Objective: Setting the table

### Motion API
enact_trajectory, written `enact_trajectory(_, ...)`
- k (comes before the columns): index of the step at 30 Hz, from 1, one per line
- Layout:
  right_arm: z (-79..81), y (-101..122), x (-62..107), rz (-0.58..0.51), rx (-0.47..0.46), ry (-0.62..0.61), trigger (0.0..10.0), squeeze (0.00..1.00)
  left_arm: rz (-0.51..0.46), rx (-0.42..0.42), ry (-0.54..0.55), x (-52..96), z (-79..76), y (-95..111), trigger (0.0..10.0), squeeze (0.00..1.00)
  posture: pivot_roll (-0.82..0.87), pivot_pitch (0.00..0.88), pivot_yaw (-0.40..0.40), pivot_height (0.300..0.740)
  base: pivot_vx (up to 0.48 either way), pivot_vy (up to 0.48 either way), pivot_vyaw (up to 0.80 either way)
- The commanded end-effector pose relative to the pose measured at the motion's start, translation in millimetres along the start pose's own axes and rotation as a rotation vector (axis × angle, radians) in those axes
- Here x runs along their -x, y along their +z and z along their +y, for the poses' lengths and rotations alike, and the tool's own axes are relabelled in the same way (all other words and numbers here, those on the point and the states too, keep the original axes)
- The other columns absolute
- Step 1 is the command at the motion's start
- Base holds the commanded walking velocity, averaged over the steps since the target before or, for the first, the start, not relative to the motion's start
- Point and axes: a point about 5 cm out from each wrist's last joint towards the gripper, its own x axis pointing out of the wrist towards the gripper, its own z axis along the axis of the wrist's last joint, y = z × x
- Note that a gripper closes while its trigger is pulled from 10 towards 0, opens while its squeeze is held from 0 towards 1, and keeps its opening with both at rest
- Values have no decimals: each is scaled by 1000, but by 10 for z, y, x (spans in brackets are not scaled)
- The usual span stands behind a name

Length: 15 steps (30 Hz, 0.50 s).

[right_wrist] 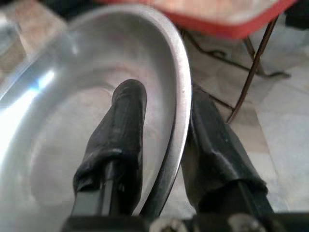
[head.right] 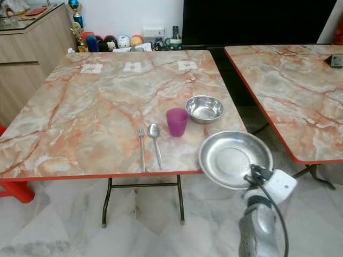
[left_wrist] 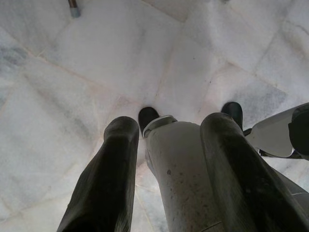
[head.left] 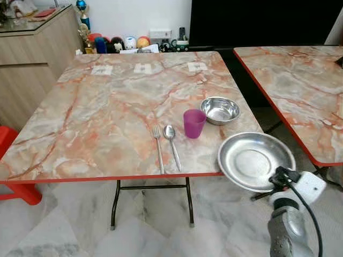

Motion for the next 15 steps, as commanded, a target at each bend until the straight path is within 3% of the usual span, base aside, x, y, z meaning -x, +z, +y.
enact_trajectory(1, 38, 76, 35, -40, -44, 26, 0, 0, 73, -19, -39, 39, -120, -200, 10000, 0, -40, 104, -32, 740, 0, 0, 0)
enact_trajectory(6, 306, 145, 103, -59, -190, 218, 0, 0, 65, -16, -33, 27, -124, -169, 10000, 0, -37, 103, -32, 740, 0, 0, 0)
enact_trajectory(15, 478, 198, 100, -40, -310, 314, 0, 0, 54, -6, -18, 38, -57, -163, 10000, 0, -31, 102, -35, 740, 0, 0, 0)
